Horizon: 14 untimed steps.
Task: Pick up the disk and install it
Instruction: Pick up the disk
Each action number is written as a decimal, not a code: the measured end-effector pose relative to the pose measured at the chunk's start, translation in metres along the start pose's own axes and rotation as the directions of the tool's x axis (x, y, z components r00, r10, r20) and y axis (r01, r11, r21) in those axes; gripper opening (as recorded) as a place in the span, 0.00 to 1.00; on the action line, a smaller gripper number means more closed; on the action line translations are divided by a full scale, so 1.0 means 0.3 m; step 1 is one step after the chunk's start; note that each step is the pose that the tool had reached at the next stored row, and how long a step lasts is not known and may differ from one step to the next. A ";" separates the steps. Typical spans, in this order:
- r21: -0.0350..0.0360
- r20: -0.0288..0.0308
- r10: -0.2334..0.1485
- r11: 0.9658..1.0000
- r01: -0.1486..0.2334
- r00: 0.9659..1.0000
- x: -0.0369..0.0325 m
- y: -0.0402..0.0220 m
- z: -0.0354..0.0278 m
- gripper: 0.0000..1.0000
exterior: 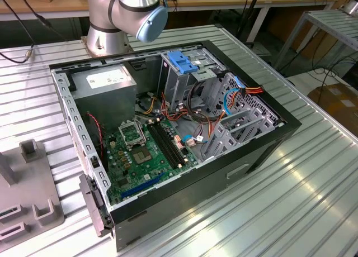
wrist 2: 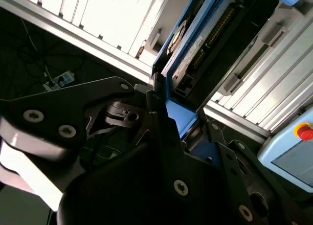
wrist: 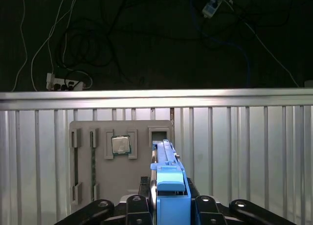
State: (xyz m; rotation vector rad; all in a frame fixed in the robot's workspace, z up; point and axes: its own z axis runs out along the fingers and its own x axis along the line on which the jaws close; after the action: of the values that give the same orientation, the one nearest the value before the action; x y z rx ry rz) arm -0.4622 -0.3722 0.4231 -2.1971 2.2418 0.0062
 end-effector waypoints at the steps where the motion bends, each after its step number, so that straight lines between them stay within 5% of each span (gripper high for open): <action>1: 0.000 0.000 0.000 1.000 0.000 1.000 0.000 0.000 -0.005 0.37; 14: 0.000 0.000 0.000 1.000 0.000 1.000 0.000 0.000 -0.067 0.37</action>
State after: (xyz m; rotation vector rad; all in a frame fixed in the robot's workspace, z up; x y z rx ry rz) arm -0.4621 -0.3722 0.4432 -2.1971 2.2419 0.0063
